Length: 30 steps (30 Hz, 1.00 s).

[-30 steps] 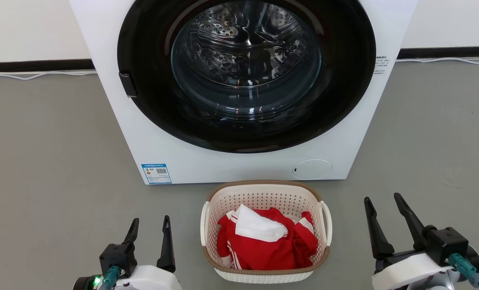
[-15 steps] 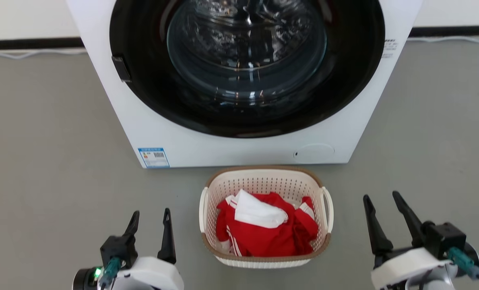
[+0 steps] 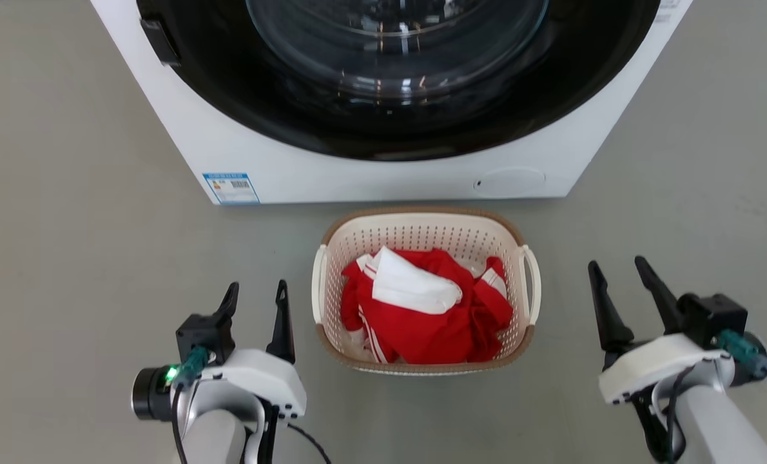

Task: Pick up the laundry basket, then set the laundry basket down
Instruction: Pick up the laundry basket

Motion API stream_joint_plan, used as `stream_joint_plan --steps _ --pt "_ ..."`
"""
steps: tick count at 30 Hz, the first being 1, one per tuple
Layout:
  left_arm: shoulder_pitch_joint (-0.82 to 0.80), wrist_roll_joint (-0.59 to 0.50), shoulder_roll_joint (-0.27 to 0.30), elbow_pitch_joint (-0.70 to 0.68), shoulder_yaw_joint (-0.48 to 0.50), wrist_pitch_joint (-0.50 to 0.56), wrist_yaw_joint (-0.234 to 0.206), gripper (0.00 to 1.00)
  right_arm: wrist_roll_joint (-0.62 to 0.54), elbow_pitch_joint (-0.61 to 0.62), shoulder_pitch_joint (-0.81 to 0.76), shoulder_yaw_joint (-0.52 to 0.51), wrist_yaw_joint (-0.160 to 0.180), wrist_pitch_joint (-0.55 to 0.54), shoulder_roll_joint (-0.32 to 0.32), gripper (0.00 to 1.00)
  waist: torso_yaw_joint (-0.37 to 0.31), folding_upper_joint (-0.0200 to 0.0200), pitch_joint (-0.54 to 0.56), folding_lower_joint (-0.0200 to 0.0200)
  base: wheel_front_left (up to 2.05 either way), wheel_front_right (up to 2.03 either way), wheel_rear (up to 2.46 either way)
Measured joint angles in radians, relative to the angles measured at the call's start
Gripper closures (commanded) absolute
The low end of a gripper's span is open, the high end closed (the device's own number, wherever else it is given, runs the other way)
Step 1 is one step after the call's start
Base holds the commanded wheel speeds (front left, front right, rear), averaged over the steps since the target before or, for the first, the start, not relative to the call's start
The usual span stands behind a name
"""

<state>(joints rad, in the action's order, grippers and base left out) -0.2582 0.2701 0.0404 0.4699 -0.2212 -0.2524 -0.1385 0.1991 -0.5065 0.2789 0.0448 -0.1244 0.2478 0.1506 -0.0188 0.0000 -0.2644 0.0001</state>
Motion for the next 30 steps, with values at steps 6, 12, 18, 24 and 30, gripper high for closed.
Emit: stream_joint_plan --steps 6,12,18,24,30 --pt "-0.098 0.075 -0.001 0.131 -0.035 0.000 0.016 0.00 0.024 -0.126 0.098 0.014 0.000 0.000 0.018 0.00 0.001 0.0000 -0.066 0.0000 0.00 0.00 0.00" --pt "-0.206 0.125 -0.004 0.281 -0.088 0.000 0.035 0.00 0.049 -0.258 0.192 0.049 0.000 0.000 0.033 0.00 0.006 0.0000 -0.117 0.0000 0.00 0.00 0.00" --pt "-0.312 0.183 -0.005 0.390 -0.152 0.000 0.043 0.00 0.078 -0.352 0.279 0.091 0.000 0.000 0.037 0.00 0.007 0.0000 -0.169 0.0000 0.00 0.00 0.00" --pt "-0.418 0.272 -0.007 0.494 -0.229 0.000 0.054 0.00 0.130 -0.476 0.375 0.143 0.000 0.000 0.044 0.00 0.007 0.0000 -0.238 0.0000 0.00 0.00 0.00" --pt "-0.530 0.347 -0.009 0.561 -0.291 0.000 0.059 0.00 0.185 -0.588 0.485 0.201 0.000 0.000 0.046 0.00 0.005 0.0000 -0.322 0.0000 0.00 0.00 0.00"
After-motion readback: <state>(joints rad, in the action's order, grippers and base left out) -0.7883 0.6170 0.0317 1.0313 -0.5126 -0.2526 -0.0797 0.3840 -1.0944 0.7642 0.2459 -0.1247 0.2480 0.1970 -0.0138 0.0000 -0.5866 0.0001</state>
